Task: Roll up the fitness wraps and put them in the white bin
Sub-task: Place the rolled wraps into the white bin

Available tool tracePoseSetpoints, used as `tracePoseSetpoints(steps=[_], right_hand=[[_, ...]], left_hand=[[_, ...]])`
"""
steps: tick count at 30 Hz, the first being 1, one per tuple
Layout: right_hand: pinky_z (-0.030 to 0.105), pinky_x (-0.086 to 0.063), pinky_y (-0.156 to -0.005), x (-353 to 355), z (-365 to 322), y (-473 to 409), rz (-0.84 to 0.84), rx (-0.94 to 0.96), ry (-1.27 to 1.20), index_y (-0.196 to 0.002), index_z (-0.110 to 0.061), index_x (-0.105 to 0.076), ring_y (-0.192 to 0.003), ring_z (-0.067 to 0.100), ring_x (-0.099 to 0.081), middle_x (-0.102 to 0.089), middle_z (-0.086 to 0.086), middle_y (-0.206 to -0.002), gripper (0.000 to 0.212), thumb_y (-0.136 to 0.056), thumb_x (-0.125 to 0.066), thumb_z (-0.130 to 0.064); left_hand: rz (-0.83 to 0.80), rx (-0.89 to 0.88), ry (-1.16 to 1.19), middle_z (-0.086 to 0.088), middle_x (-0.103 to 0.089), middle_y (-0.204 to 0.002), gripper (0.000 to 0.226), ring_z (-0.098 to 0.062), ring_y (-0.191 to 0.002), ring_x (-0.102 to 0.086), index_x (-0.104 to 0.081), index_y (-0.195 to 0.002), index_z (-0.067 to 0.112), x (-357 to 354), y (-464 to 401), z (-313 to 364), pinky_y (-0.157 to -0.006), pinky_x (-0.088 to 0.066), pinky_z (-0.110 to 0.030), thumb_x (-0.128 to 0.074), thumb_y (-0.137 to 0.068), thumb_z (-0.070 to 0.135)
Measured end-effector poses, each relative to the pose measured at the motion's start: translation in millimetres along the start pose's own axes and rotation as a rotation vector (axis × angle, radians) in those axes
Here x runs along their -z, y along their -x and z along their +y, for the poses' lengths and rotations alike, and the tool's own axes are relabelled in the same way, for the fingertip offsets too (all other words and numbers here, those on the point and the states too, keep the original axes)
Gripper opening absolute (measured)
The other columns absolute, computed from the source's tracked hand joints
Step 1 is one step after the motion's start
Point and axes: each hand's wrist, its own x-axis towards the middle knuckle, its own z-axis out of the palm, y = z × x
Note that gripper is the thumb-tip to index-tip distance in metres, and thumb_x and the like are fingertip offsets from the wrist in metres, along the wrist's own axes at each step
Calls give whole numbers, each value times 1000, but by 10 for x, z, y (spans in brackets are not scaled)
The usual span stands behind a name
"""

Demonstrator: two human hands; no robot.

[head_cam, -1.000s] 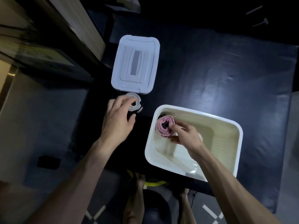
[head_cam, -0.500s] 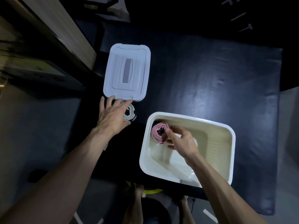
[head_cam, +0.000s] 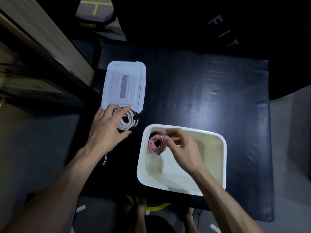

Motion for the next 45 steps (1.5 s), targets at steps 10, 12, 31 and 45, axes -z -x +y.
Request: tracePoseSetpoints(steps=[10,12,31,45], right_hand=[[30,-60,-68,125,-349,168,-124,-76,-377,-128,-20,-63,-88,17,-75,-73,3,-110,43,-88,-78,-26],[34,-60,-70,191,-228,209,-78,-110,-381,-120,-18,-67,-79,18,-74,-75,8,-103,31,-91,-77,-22],[36,-59,-71,-170,890,7,241,-474,-404,-113,-4,-67,-62,19,-53,-68,18,-82,21,-96,-54,-3],[34,-50,-91,44,608,405,282,-113,89,-125,-27,-61,-110,9,-58,-61,-8,-126,38,-89,-64,-39]], left_hand=[[31,-131,280,8,-48,-133,79,-15,-111,-62,-53,-145,37,317,394,1002,-92,-54,-29,-75,-69,43],[-57,-164,338,11,-48,-139,82,-11,-122,-58,-48,-150,35,276,419,1013,-102,-49,-27,-82,-76,37],[99,424,116,0,-56,-131,48,-31,-115,-50,-66,-126,24,-57,410,-331,-102,-44,-41,-82,-81,22],[-61,396,13,-1,-51,-138,57,-36,-113,-57,-56,-138,33,-377,101,-432,-99,-47,-48,-71,-87,12]])
